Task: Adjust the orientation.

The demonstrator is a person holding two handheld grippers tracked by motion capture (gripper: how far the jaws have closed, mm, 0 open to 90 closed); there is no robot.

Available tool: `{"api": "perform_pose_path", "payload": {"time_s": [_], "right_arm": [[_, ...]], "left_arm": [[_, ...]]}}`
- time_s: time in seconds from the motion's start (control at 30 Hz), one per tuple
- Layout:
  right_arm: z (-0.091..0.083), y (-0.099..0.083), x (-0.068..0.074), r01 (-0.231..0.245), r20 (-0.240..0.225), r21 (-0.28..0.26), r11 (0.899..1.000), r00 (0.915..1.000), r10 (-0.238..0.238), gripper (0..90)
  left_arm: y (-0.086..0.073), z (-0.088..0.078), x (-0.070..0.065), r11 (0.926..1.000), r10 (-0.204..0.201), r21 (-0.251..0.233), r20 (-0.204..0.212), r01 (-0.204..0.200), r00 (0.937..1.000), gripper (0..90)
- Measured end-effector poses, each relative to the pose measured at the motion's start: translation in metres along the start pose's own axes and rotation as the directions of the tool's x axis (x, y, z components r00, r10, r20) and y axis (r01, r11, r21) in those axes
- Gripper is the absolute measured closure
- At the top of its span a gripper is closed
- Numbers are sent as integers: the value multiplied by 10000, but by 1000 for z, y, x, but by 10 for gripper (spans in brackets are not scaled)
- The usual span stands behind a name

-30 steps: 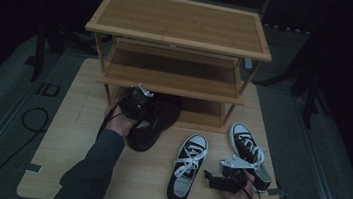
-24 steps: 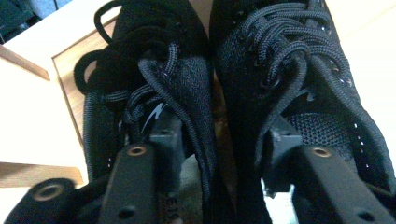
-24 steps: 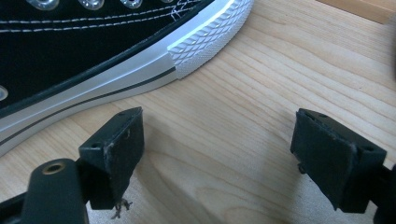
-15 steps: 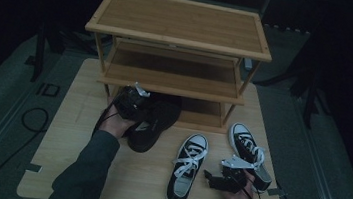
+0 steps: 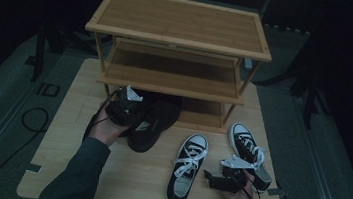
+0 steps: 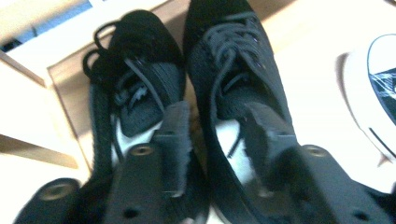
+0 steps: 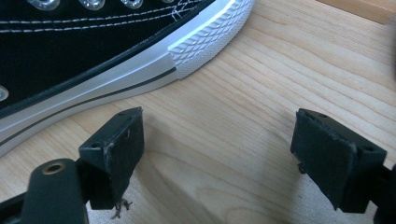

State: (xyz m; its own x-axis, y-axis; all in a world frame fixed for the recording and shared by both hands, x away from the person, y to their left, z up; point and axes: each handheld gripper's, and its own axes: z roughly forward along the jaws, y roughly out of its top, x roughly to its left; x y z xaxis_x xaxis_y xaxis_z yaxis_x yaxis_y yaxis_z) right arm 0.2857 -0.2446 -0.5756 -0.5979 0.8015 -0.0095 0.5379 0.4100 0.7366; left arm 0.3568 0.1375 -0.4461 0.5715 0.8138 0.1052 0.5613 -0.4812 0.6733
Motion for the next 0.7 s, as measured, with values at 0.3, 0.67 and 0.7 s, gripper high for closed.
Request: {"api": "perform_pose_path", "payload": {"time_s": [0.3,0.67,0.7], "right_arm": [[0,0,0,-10,-2,2,10000,10000,10,173],[0,0,0,-3,-2,1,10000,10000,3,173],[0,0,0,-3,-2,1,10000,10000,3,173]], "left_arm": [[-7,-8,-5,9999,123,7,38,-123,9999,900],[-21,-17,-8,9999,167,0,-34,-167,9999,900],[-22,-18,-7,9999,91,-43,-43,-91,9999,900]]}}
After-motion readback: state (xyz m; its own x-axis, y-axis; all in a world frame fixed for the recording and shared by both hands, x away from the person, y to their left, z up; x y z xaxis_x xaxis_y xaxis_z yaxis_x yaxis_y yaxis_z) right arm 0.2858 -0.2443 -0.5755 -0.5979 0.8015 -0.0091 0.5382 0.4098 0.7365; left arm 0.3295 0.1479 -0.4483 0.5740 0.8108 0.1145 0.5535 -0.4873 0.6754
